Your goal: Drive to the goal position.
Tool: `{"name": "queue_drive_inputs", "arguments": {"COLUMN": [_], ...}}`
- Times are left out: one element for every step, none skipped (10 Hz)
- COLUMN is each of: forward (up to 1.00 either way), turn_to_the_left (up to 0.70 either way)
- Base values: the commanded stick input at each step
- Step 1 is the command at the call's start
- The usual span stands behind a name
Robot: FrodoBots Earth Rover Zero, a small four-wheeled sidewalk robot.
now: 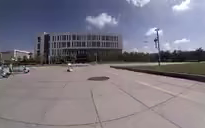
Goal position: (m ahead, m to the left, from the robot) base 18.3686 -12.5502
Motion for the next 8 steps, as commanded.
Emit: {"name": "queue_drive_inputs", "arguments": {"forward": [0.70,0.70,0.70,0.70,0.70,0.70,0.70,0.70], "turn_to_the_left": [0.00,0.00,0.00,0.00,0.00,0.00,0.00,0.00]}}
